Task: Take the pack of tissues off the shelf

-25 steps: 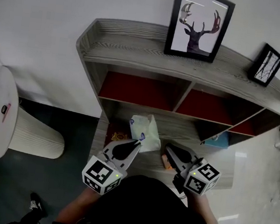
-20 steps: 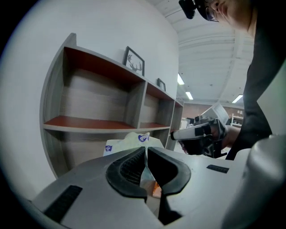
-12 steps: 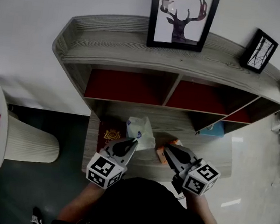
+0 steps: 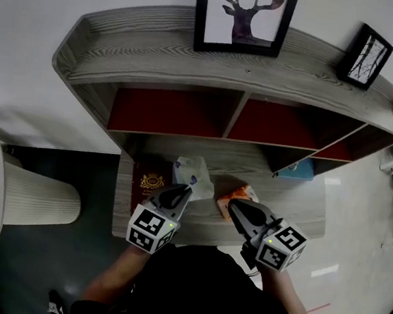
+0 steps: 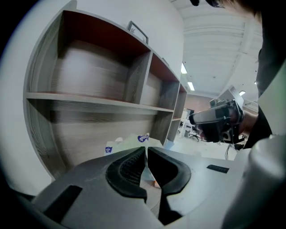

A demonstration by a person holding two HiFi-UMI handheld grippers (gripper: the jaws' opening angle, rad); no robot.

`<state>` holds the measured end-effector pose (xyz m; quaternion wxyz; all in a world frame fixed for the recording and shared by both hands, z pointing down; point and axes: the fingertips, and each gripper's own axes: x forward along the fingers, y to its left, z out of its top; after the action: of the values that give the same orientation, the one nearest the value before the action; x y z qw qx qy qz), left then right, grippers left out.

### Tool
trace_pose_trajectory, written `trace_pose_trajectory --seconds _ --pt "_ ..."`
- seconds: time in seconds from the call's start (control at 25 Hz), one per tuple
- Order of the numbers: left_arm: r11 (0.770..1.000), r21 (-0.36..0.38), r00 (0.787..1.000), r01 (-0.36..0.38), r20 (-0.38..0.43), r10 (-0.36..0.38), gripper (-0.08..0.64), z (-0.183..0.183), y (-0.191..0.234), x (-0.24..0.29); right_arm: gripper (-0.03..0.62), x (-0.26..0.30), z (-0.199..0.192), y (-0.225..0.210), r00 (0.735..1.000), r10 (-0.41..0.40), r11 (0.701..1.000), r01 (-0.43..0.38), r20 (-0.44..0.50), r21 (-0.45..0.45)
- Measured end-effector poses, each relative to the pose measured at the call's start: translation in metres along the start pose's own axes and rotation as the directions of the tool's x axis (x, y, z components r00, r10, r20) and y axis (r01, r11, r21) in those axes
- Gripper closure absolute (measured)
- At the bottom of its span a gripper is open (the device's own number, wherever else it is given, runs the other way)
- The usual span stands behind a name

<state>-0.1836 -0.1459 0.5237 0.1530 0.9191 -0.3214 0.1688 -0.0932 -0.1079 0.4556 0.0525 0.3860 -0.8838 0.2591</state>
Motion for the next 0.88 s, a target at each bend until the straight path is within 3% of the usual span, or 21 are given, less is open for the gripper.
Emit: trace_pose_trajectory --seconds 0.6,0.88 --pt "0.999 -0.015 0.998 -0.046 -0.045 0.045 0.532 -0.018 0.026 0.040 0.575 0.007 0.007 0.004 1.000 0.017 0.999 -0.017 -0.010 -0.028" --pt "0.999 -0.040 0.997 -0.026 -0.077 0.023 0.531 -0.032 0.023 0.057 0.575 0.001 0.004 0.001 1.000 -0.005 1.000 0.005 -0.014 -0.023"
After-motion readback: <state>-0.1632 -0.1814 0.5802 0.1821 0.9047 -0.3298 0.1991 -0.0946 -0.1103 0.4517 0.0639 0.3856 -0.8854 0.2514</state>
